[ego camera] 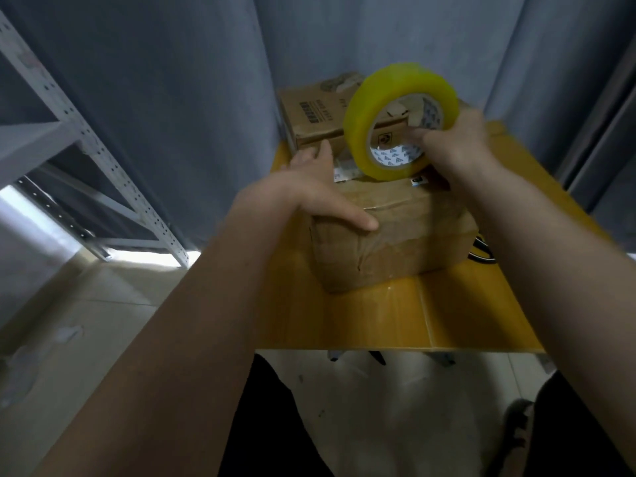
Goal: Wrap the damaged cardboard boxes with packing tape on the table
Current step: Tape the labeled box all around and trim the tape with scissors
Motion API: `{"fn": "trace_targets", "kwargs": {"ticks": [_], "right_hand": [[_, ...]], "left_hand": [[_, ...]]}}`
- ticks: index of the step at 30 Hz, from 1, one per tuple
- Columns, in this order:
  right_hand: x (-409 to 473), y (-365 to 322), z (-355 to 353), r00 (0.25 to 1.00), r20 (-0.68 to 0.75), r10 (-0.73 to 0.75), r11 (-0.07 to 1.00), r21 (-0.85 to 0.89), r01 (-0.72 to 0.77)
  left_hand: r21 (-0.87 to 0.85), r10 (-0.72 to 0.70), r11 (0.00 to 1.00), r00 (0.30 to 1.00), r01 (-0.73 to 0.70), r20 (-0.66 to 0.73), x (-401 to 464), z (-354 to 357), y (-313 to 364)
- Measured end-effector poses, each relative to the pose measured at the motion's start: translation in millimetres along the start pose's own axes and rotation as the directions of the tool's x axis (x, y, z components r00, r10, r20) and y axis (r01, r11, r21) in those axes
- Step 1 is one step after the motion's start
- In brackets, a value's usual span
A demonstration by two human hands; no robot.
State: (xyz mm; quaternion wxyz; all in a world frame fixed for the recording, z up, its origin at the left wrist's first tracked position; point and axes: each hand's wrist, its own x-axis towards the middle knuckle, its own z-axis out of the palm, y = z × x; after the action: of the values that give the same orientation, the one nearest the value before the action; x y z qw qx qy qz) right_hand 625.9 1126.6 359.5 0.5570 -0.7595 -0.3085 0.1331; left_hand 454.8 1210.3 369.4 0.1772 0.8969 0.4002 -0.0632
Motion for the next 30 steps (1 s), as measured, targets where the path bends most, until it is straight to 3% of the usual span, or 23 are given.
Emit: {"fn": "trace_targets", "kwargs": {"ticks": [5,10,16,23,25,27,30], "right_hand": [[-10.0,-0.7,3.4,0.996,0.006,-0.089,0.993,-0.081,0.09],[-15.0,-0.3,7.2,0.99,0.037,-0.135,0.983,-0.123,0.139],[2.1,-5.7,-14.6,0.986,0.017,-0.164,0.976,-0.144,0.164],[17.3,1.1,-40.4,0.989,-0.087,-0.119,0.98,-0.168,0.103],[13.3,3.5,-36.5,0.99,-0.131,-0.054,0.996,-0.082,0.044],[7.6,7.1,-30.9,0.994,-0.11,-0.01,1.0,0.007,0.01],[3.9,11.6,-28.9,0.997,-0.059,-0.055,0.997,-0.056,0.052]], "left_hand": [[0.088,0.069,0.995,0.984,-0.055,-0.167,10.2,27.0,12.8],[0.203,0.063,0.978,0.991,-0.038,-0.118,13.9,26.9,9.3],[0.131,0.01,0.991,0.991,0.007,-0.131,10.2,25.9,9.8],[0.151,-0.01,0.988,0.996,0.024,-0.094,10.5,24.1,11.7],[0.174,-0.008,0.984,0.996,0.023,-0.086,11.3,23.7,12.4],[0.191,-0.011,0.981,0.997,0.025,-0.075,11.5,22.8,12.8],[0.203,-0.013,0.979,0.997,0.028,-0.074,12.3,22.3,13.2]]}}
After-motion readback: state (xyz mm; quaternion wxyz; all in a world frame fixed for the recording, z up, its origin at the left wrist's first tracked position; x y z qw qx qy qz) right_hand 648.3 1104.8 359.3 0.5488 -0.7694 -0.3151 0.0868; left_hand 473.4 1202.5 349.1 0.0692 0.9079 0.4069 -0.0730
